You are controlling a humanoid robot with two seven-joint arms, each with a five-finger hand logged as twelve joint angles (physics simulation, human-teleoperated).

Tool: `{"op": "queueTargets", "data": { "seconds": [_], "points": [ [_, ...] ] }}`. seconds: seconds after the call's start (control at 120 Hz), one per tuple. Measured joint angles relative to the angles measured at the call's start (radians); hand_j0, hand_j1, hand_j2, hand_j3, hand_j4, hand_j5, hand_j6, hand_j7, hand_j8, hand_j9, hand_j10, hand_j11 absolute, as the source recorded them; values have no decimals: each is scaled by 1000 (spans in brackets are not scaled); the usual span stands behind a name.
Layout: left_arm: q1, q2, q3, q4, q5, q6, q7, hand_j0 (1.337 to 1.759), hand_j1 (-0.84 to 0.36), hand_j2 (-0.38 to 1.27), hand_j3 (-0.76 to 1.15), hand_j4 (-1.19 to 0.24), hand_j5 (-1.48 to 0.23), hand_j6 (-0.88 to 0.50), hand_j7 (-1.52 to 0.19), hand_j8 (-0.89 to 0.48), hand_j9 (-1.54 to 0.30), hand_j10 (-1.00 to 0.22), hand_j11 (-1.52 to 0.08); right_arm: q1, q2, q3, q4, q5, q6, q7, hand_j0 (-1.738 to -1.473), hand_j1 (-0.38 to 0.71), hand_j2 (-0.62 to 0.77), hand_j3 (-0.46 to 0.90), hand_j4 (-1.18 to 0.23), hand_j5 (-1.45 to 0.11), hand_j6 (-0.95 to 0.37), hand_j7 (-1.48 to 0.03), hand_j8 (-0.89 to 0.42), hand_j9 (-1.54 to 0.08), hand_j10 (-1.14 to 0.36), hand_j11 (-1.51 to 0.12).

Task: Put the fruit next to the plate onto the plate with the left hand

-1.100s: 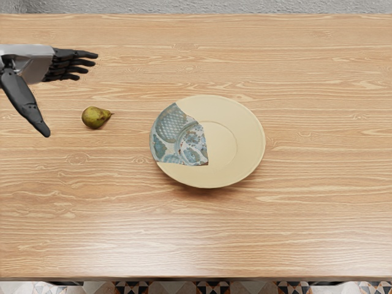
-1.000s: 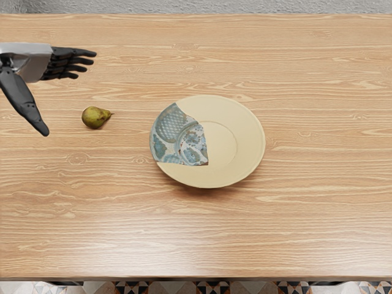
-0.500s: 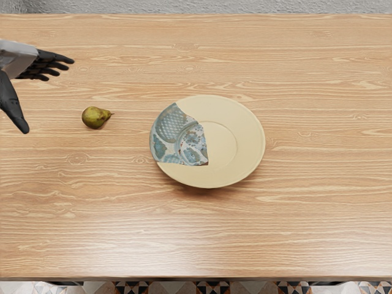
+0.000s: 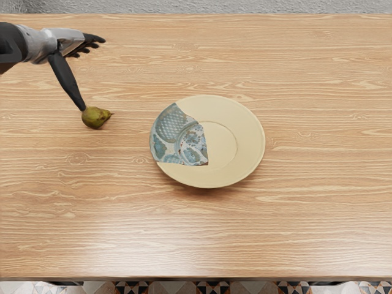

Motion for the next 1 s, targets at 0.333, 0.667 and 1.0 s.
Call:
{"op": "queueTargets", "data": {
  "seconds": [0.333,0.667,1.0],
  "points": [
    [24,-155,144,96,164,132,0,1658,339,3,0,-14,-13,-15,-13,-15,-13,-13,-12,-2,0,0,-4,0,0,0,-1658,-349,0,0,0,0,0,0,0,0,0,0],
    [17,-278,288,174,227,137,0,1658,339,4,0,-13,-13,-15,-12,-14,-12,-13,-12,-2,0,0,-4,0,0,0,-1658,-349,0,0,0,0,0,0,0,0,0,0],
    [7,-290,379,197,284,226,0,1658,326,6,0,-24,-28,-26,-27,-25,-27,-24,-27,-1,0,0,-4,-1,0,0,-1658,-349,0,0,0,0,0,0,0,0,0,0]
  ]
}}
